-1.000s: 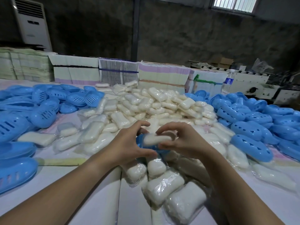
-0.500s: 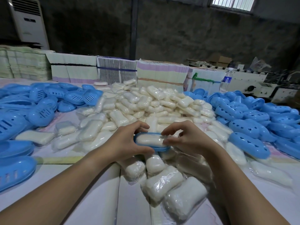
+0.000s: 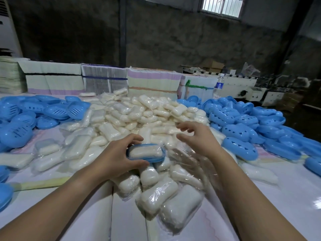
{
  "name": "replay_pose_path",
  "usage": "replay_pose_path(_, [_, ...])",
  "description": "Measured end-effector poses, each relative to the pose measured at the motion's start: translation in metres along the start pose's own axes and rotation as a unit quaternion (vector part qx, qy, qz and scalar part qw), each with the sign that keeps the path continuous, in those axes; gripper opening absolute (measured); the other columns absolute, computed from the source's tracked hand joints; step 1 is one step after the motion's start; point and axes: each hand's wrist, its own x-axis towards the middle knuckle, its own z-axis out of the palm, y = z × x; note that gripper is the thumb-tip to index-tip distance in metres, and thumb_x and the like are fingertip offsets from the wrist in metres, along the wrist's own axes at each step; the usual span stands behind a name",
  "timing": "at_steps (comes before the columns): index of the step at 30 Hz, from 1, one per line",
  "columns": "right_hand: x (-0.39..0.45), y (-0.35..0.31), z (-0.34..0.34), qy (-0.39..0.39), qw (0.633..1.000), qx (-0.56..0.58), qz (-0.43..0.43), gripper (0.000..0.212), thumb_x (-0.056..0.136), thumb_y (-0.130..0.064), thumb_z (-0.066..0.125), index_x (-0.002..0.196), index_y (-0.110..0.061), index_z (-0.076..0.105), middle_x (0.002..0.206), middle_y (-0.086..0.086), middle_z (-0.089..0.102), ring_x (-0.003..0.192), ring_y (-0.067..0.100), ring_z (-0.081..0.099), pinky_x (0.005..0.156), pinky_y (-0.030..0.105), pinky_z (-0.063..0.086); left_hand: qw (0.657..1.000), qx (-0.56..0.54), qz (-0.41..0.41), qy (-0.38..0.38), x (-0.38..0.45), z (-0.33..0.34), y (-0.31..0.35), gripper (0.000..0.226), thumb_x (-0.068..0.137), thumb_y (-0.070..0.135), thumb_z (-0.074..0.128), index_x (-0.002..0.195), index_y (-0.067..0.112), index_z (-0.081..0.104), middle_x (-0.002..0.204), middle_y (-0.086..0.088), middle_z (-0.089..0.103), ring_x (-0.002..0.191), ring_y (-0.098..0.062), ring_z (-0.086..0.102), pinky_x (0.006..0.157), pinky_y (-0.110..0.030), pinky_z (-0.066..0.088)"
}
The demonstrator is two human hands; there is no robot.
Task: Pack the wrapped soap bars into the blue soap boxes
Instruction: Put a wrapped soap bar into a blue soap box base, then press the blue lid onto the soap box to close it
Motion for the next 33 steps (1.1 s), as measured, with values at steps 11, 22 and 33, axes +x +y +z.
replay_pose_path(11, [-0.028,0.113,-0.098,-0.066,0.938,-0.201,0.275,0.070,0.084,-0.053,0.065,0.146,-0.034,0.040,0.145,0.005,0.050,0.129,0.028,0.048,0.101,0.036,0.038,0.999,-0.030,-0.009,-0.044,0.004,-0.006,-0.006,0.081,0.065,0.022,0.093,0.124,0.050,0.046,0.122,0.018,0.060,0.105,0.005,0.060,0.094,-0.026,0.051])
replay_pose_path(22, [-0.023,0.060,-0.073,0.048,0.987,-0.111,0.102,0.063,0.082,-0.048,0.069,0.140,-0.031,0.049,0.130,-0.002,0.056,0.121,0.020,0.047,0.100,0.040,0.042,0.995,-0.084,-0.019,-0.056,0.003,-0.009,-0.004,0.089,0.046,0.035,0.095,0.122,0.046,0.051,0.119,0.007,0.068,0.105,-0.006,0.067,0.098,-0.035,0.052])
replay_pose_path(33, [-0.003,-0.041,0.027,-0.129,0.981,0.058,-0.133,0.060,0.077,-0.043,0.079,0.131,-0.038,0.056,0.120,-0.024,0.055,0.112,-0.005,0.048,0.096,0.018,0.038,0.982,-0.180,-0.045,-0.033,0.006,-0.008,-0.011,0.083,0.055,0.000,0.092,0.122,0.034,0.057,0.108,-0.008,0.073,0.092,-0.015,0.073,0.067,-0.022,0.057])
